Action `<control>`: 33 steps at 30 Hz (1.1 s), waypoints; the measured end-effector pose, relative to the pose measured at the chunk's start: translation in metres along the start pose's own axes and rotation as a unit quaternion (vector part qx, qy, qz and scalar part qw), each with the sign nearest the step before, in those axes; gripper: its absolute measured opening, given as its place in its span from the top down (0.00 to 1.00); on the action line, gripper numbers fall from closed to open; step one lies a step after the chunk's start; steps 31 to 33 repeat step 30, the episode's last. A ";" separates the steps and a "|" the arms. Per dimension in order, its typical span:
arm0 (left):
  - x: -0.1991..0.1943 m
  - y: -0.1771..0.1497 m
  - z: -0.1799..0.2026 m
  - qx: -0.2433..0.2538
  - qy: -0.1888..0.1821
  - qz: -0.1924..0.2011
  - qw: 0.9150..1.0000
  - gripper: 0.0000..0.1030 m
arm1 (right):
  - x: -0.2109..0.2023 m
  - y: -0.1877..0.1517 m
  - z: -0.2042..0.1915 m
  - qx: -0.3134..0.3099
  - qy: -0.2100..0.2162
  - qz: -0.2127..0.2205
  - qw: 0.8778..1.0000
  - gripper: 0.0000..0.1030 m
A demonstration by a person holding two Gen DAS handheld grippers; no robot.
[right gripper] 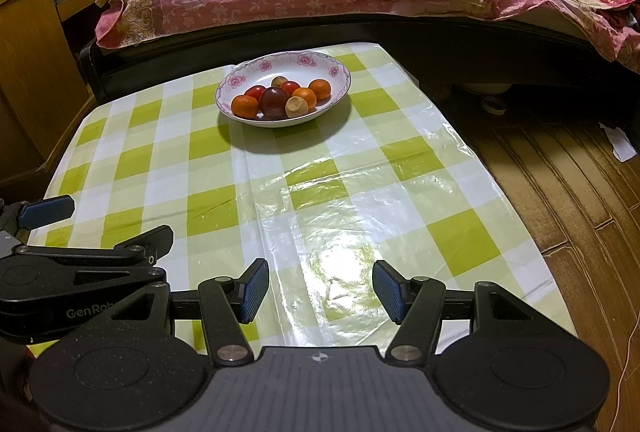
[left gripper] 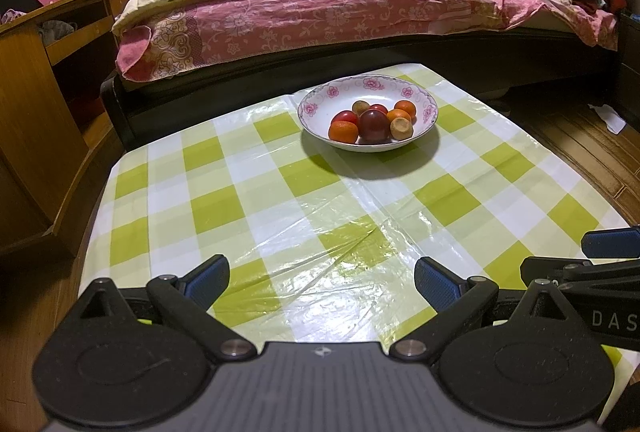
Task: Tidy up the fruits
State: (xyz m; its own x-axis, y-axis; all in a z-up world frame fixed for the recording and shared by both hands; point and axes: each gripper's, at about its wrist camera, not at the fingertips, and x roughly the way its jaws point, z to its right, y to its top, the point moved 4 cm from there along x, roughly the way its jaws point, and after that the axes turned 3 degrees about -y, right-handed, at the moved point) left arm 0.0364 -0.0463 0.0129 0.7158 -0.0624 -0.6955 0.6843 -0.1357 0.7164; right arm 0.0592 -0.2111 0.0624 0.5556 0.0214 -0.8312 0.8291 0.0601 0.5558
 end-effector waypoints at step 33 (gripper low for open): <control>-0.003 0.001 -0.001 -0.002 0.004 0.004 1.000 0.00 | -0.003 -0.003 0.001 0.003 0.001 0.004 1.000 0.46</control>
